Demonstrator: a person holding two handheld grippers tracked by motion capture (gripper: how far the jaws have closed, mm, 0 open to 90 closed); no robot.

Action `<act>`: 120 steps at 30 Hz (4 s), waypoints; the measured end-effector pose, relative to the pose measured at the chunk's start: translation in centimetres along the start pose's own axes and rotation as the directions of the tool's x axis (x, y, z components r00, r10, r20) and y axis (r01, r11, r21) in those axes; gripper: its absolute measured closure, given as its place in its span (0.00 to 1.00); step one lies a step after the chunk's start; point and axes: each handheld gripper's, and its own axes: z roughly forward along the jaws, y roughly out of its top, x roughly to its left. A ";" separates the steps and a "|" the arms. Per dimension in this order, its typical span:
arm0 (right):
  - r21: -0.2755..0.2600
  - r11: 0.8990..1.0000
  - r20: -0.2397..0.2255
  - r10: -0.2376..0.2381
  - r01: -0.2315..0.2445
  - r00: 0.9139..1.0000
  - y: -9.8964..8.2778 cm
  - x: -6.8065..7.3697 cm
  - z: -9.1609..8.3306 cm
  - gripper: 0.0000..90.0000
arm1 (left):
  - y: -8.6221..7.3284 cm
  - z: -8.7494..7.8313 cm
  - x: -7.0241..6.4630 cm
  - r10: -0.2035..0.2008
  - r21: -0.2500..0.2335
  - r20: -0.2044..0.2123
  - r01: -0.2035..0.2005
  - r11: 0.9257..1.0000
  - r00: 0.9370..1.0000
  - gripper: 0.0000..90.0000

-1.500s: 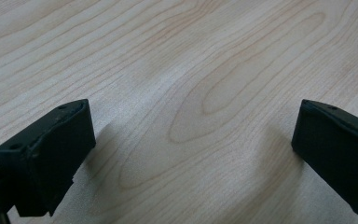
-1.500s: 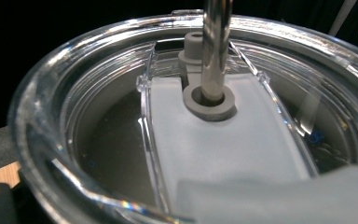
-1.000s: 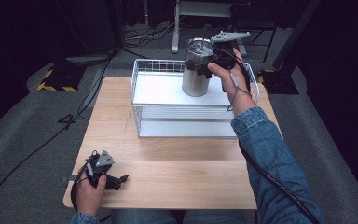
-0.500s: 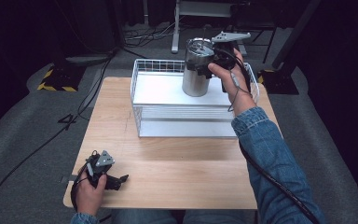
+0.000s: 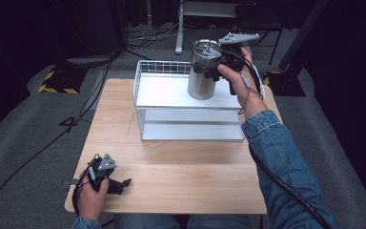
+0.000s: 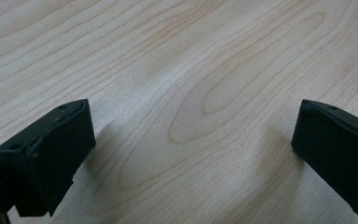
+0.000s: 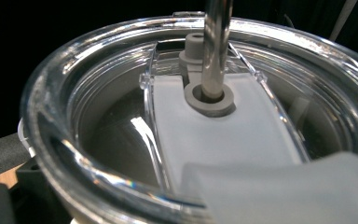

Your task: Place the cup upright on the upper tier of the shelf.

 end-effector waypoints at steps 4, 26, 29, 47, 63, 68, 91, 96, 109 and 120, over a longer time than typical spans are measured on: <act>0.005 1.000 0.004 0.010 -0.010 1.000 -0.1 0.0 -0.5 0.04 | 0.0 0.0 0.0 0.000 0.000 0.000 0.000 1.000 1.000 0.00; 0.012 1.000 -0.027 0.005 -0.005 1.000 -1.1 -0.6 -3.9 0.00 | 0.0 0.0 0.0 0.001 0.001 0.000 -0.001 1.000 1.000 0.00; 0.011 1.000 -0.020 0.000 0.001 1.000 -1.2 -0.6 -4.7 0.00 | 0.0 0.0 0.0 0.002 0.001 0.001 -0.002 1.000 1.000 0.00; -0.007 0.999 -0.032 -0.049 0.049 0.998 -2.3 0.9 -10.7 0.00 | 0.0 0.0 0.0 0.003 0.002 0.000 -0.003 1.000 1.000 0.00; 0.022 0.997 -0.014 -0.073 0.073 0.997 -6.6 2.3 -16.0 0.00 | 0.2 0.1 0.1 0.004 0.001 -0.007 -0.004 1.000 1.000 0.00; 0.037 0.997 -0.006 -0.068 0.068 0.998 -8.0 2.5 -16.9 0.01 | 0.2 0.2 0.1 -0.006 0.002 0.002 0.006 1.000 1.000 0.00; 0.166 0.986 0.013 -0.018 0.016 1.000 -17.5 3.3 -15.6 0.01 | 0.2 0.2 0.1 -0.006 0.002 0.002 0.006 1.000 1.000 0.00; 0.208 0.978 0.012 0.000 -0.002 1.000 -19.9 3.5 -14.7 0.02 | 0.3 0.2 0.1 -0.006 0.002 0.002 0.006 1.000 1.000 0.00; 0.269 0.961 0.017 0.064 -0.066 0.998 -25.6 3.9 -13.6 0.03 | 0.2 0.2 0.1 -0.007 0.002 0.002 0.007 1.000 1.000 0.00; 0.307 0.943 0.033 0.121 -0.125 0.992 -29.7 4.1 -12.9 0.05 | 0.3 0.2 0.1 -0.006 0.002 0.002 0.006 1.000 1.000 0.00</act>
